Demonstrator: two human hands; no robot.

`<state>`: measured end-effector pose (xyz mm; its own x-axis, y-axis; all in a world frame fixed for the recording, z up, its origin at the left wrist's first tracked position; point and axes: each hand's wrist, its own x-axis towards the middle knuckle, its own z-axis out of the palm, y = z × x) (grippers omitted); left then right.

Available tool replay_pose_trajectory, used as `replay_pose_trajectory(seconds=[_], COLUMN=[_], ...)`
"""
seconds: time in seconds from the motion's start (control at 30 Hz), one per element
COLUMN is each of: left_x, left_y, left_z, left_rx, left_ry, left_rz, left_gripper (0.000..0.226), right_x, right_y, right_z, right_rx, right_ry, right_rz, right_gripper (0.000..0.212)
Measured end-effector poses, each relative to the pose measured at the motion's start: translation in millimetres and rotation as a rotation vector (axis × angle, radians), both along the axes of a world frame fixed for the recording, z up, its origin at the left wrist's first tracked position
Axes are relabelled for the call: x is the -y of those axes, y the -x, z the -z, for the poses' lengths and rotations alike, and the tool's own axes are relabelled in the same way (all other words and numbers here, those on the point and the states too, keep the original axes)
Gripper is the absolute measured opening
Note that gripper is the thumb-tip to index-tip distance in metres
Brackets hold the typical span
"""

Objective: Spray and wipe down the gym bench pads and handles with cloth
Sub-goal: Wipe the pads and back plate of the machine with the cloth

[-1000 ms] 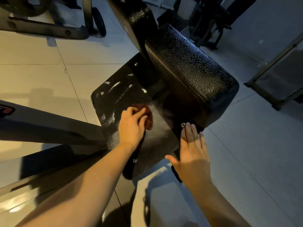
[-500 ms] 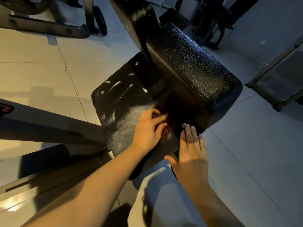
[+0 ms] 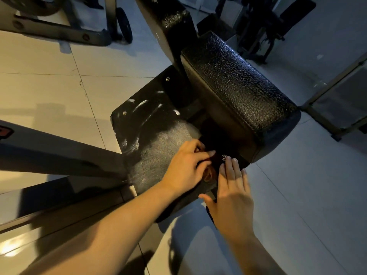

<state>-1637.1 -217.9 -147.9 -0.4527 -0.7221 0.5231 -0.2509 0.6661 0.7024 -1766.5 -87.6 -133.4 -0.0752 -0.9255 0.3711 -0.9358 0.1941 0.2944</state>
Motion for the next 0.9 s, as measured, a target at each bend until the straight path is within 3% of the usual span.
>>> replay_pose_trajectory(seconds=[0.23, 0.33, 0.4, 0.5, 0.6, 0.7, 0.77, 0.83, 0.9], left_x=[90, 42, -1, -4, 29, 67, 72, 50, 10], left_y=[-30, -21, -7, -4, -13, -36, -48, -44, -24], left_z=[6, 3, -2, -2, 9, 24, 30, 23, 10], left_rx=[0.062, 0.033, -0.004, 0.031, 0.051, 0.008, 0.034, 0.075, 0.035], left_ry=[-0.239, -0.136, -0.044, 0.099, 0.071, -0.251, -0.401, -0.393, -0.260], left_rz=[-0.361, -0.247, -0.051, 0.131, -0.034, -0.391, -0.509, -0.501, -0.360], left_gripper=[0.034, 0.031, 0.031, 0.034, 0.033, 0.032, 0.037, 0.037, 0.036], right_x=[2, 1, 2, 5, 5, 1, 0, 0, 0], right_y=[-4, -5, -7, -11, -12, -14, -12, -9, -8], right_z=[-4, -6, -7, -9, -11, -10, -7, -6, -6], right_rx=[0.054, 0.031, 0.026, 0.032, 0.019, 0.037, 0.042, 0.042, 0.033], right_ry=[-0.066, -0.071, -0.059, -0.030, -0.060, -0.062, -0.054, -0.028, -0.010], right_rz=[0.053, 0.058, 0.057, 0.067, 0.081, 0.081, 0.059, 0.039, 0.022], right_gripper=[0.102, 0.103, 0.106, 0.109, 0.106, 0.104, 0.103, 0.103, 0.100])
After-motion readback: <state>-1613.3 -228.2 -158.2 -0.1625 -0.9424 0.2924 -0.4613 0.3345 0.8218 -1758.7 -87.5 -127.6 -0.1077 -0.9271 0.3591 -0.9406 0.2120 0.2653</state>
